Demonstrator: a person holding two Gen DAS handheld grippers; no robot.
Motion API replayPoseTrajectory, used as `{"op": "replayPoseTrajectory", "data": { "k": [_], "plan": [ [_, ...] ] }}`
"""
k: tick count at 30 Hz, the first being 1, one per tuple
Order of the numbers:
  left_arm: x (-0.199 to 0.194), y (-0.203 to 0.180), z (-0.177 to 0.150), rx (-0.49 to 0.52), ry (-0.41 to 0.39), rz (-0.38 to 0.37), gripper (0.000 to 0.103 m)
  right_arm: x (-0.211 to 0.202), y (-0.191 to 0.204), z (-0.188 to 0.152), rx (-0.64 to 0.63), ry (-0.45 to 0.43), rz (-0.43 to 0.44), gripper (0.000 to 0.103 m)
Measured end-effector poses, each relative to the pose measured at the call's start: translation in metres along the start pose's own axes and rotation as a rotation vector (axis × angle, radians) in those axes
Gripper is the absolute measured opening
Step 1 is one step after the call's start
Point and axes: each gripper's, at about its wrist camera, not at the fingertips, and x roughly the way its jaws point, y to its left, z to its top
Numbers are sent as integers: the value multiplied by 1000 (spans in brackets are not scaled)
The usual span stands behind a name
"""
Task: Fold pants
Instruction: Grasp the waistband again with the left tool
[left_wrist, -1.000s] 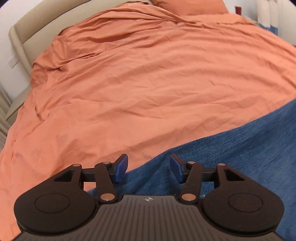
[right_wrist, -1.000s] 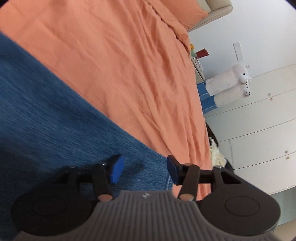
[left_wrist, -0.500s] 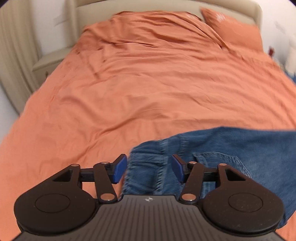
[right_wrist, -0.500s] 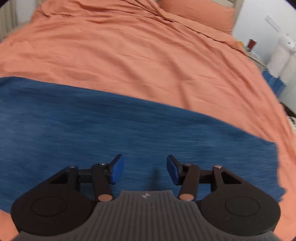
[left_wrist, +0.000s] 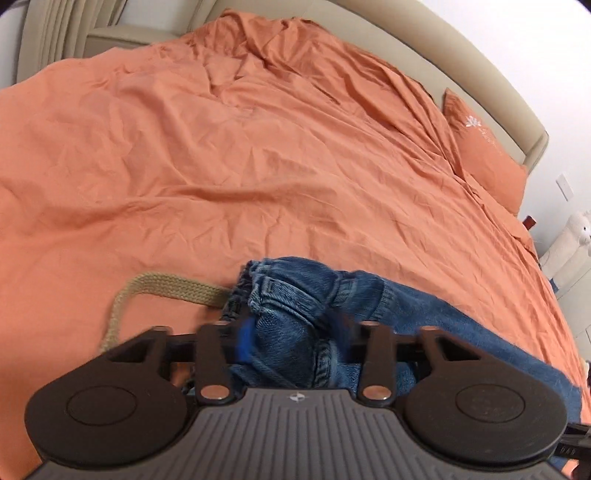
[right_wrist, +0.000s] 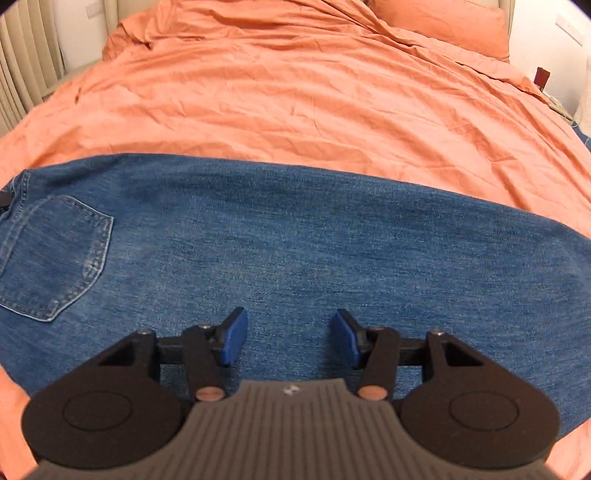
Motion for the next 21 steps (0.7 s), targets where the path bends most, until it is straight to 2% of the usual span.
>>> {"op": "replayPoseTrajectory", "data": {
  "k": [2,5,8,10,12,15,16,18,20,21],
  "plan": [
    [-3,-6,-3,40,-40,27,21,0,-1,0,5,8,-17,49],
    [-16,-22,-1,109,-101,67,15,2,-5,2,17,26,-40,50],
    [-38,-54,0,274,-205,144,15,2,-7,-1,10,35,-53,51],
    [-41,-73,1,376,-239,195,15,3,-5,-2,2,37,-63,51],
    [-25,-79,1,435,-214,245,15,4,-4,-3,3,36,-73,51],
    [11,-63,0,414,-95,287,16,4,-3,-3,7,36,-83,51],
    [19,-58,-2,414,-63,287,18,3,-3,-4,5,36,-84,51],
    [20,-52,-5,411,-68,290,28,2,-2,-6,3,36,-88,52],
    [10,-47,-4,346,-81,314,55,1,-1,-8,3,34,-94,52],
    [4,-45,-2,295,-80,316,57,0,0,-9,6,32,-98,52]
  ]
}}
